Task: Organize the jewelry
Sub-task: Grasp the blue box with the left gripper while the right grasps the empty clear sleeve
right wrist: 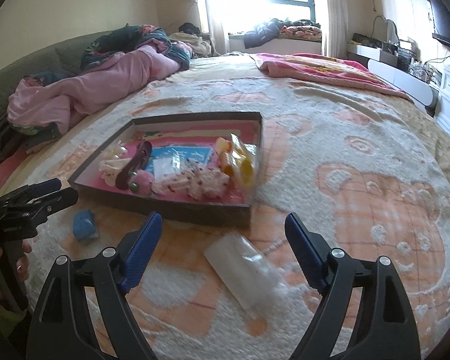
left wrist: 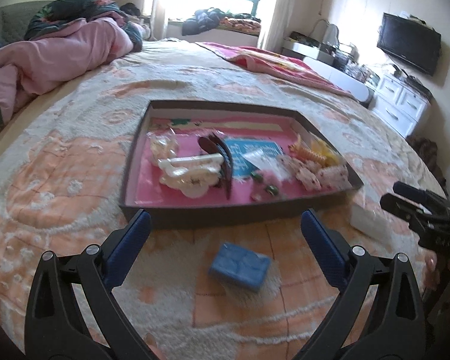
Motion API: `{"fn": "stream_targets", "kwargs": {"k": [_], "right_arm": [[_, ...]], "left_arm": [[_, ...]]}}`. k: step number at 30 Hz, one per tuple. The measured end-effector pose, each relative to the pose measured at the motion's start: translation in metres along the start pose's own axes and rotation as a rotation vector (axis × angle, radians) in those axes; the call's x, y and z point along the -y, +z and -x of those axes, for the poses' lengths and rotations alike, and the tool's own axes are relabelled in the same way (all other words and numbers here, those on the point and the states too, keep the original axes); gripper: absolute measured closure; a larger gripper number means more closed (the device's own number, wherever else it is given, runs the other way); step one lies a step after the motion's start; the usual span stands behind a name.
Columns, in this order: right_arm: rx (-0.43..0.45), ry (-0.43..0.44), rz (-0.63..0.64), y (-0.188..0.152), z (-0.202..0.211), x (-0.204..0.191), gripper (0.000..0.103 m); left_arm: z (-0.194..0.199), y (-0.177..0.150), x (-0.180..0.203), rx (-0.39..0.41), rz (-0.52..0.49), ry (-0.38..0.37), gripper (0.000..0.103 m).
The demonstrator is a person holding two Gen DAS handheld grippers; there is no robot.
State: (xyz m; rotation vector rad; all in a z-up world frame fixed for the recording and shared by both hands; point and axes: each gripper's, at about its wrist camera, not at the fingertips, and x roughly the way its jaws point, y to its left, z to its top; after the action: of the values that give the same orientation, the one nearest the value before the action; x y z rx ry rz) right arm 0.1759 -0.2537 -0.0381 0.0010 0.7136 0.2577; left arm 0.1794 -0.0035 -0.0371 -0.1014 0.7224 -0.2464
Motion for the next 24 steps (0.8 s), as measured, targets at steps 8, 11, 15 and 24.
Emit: {"fn": "stream_targets", "kwargs": {"k": [8, 11, 15, 24], "right_arm": [[-0.032, -0.037, 0.007, -0.017, 0.000, 0.016, 0.019], [-0.052, -0.061, 0.023, -0.024, -0.005, 0.020, 0.019], [-0.095, -0.056, 0.054, -0.032, -0.017, 0.023, 0.019], [-0.130, -0.018, 0.165, -0.035, -0.039, 0.009, 0.029]], "left_arm": [[-0.010, -0.021, 0.015, -0.060, -0.059, -0.018, 0.011], [-0.016, -0.026, 0.017, -0.084, -0.076, -0.016, 0.012], [-0.023, -0.032, 0.015, -0.105, -0.083, -0.020, 0.012], [-0.030, -0.037, 0.009, -0.123, -0.067, -0.036, 0.015]]}}
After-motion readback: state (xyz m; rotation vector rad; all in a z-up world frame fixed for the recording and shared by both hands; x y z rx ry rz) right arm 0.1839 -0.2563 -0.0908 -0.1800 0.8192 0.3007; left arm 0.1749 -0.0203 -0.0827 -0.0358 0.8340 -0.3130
